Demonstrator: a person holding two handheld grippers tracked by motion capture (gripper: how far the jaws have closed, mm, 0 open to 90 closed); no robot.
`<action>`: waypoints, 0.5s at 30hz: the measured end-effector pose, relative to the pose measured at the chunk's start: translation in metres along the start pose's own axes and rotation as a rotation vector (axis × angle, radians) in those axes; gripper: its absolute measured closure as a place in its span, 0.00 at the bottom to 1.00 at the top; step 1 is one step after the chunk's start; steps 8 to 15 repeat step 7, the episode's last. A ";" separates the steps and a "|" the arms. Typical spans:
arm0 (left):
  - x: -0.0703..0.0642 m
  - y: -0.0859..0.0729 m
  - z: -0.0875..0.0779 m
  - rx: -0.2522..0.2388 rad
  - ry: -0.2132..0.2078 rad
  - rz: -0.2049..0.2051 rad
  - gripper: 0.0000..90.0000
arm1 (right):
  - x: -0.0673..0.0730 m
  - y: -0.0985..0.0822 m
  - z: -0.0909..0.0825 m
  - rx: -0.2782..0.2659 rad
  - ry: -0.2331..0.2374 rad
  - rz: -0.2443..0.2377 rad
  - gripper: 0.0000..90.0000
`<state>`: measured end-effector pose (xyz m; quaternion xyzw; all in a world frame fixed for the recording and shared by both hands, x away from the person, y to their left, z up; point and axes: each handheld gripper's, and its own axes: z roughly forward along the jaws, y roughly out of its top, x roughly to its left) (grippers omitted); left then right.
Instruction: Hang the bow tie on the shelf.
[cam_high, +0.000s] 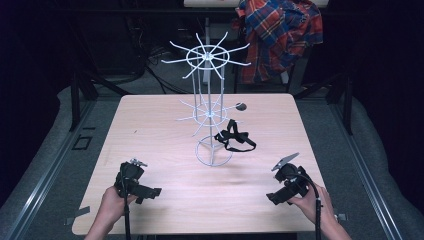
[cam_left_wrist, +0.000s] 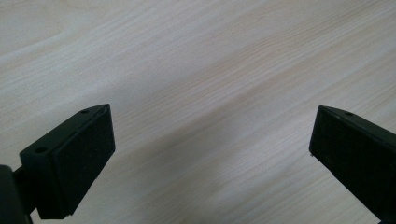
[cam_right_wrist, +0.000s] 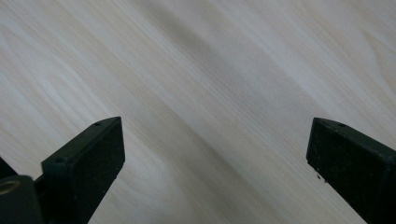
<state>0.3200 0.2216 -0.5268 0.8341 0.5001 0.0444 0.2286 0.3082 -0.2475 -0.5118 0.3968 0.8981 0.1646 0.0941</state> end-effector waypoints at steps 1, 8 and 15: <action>0.000 0.000 0.000 0.001 0.001 0.000 0.00 | 0.000 0.000 0.002 0.017 -0.014 -0.016 0.04; 0.000 0.001 0.001 0.003 -0.001 0.002 0.00 | 0.001 0.001 0.008 0.049 -0.028 -0.035 0.03; 0.000 0.001 0.001 0.003 -0.001 0.002 0.00 | 0.001 0.001 0.008 0.049 -0.028 -0.035 0.03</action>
